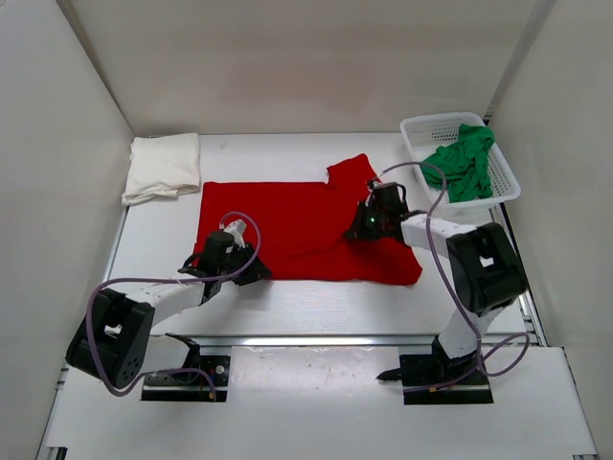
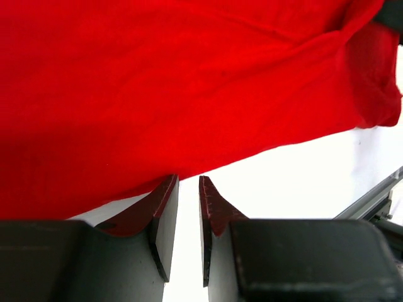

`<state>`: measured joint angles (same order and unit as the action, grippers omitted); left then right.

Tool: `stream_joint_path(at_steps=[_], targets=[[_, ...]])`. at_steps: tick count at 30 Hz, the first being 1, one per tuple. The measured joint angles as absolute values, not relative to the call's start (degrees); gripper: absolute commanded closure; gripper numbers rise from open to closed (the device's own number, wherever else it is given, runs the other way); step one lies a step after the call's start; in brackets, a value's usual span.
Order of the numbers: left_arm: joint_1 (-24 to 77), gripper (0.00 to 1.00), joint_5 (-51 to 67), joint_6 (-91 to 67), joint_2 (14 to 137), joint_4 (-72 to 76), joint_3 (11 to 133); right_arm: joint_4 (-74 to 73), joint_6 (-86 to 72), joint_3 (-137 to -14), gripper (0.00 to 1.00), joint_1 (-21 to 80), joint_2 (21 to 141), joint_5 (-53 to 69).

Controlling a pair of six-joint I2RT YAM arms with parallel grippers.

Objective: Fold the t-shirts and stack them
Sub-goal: Fold the flattened tshirt in 1/3 of the way

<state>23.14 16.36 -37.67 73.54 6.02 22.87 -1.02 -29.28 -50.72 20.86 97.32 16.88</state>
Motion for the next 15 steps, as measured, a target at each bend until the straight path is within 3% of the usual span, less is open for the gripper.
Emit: stream_joint_path(at_steps=[7, 9, 11, 12, 14, 15], targets=[[22.5, 0.70, 16.7, -37.8, 71.5, 5.6, 22.9, -5.1, -26.9, -68.1, 0.80, 23.7, 106.3, 13.5], [22.5, 0.70, 16.7, -38.0, 71.1, 5.6, 23.0, -5.1, -26.5, -68.8, 0.65, 24.8, 106.1, 12.9], [23.2, 0.70, 16.3, -38.0, 71.0, 5.5, 23.5, -5.2, -25.5, -67.7, 0.60, 25.7, 105.0, 11.7], [24.0, 0.70, 15.9, -38.0, 71.1, 5.3, 24.1, -5.5, -25.1, -66.3, 0.60, 26.0, 103.8, 11.1], [25.8, 0.70, 15.7, -37.9, 71.9, 5.2, 25.6, -5.7, -24.2, -63.0, 0.72, 26.5, 100.7, 10.4], [26.8, 0.70, 15.6, -38.0, 72.9, 5.4, 26.6, -5.5, -24.0, -60.4, 0.83, 26.5, 98.6, 10.1]])
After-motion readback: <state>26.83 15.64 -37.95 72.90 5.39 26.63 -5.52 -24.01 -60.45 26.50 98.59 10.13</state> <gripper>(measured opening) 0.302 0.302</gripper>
